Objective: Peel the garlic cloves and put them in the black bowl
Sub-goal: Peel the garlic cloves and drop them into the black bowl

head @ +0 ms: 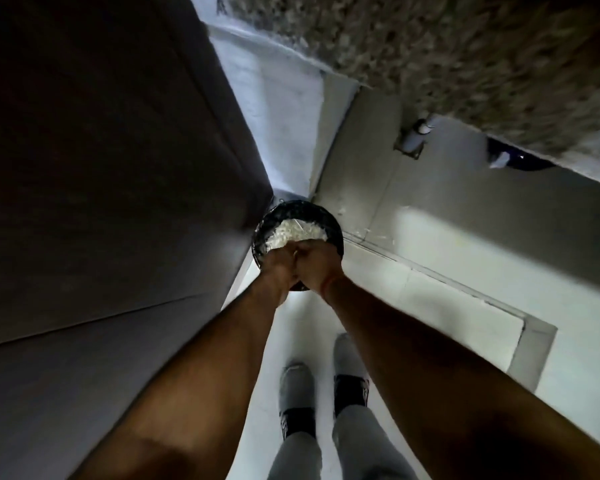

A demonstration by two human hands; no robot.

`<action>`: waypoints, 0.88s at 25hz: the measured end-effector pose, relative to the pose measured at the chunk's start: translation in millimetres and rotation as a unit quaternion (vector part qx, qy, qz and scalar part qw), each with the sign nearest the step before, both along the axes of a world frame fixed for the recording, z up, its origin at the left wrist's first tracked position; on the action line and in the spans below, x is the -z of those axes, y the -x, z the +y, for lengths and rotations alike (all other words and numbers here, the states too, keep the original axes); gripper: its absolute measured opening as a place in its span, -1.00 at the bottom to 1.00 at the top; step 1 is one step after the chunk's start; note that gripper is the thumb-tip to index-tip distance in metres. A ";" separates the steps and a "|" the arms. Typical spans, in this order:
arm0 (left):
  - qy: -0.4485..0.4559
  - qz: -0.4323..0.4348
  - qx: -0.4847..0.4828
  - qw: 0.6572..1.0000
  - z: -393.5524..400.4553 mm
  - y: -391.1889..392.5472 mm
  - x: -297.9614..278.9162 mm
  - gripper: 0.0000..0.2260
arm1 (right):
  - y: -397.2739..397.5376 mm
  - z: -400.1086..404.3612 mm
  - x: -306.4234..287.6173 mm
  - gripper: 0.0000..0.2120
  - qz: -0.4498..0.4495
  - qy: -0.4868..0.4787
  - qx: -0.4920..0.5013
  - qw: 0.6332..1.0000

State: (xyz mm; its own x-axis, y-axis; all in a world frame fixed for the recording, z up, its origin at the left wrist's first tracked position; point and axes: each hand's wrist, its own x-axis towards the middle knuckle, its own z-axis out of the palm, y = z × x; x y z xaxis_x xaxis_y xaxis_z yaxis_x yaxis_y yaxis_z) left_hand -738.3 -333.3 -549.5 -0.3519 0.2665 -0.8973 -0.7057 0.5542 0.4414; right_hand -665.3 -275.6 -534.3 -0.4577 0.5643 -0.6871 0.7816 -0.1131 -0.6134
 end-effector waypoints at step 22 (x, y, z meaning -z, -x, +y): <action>-0.012 -0.075 -0.107 0.991 -7.4 8.6 -34.8 -0.68 | -46.5 -16.3 8.6 -0.42 -0.089 -0.114 -0.358 0.922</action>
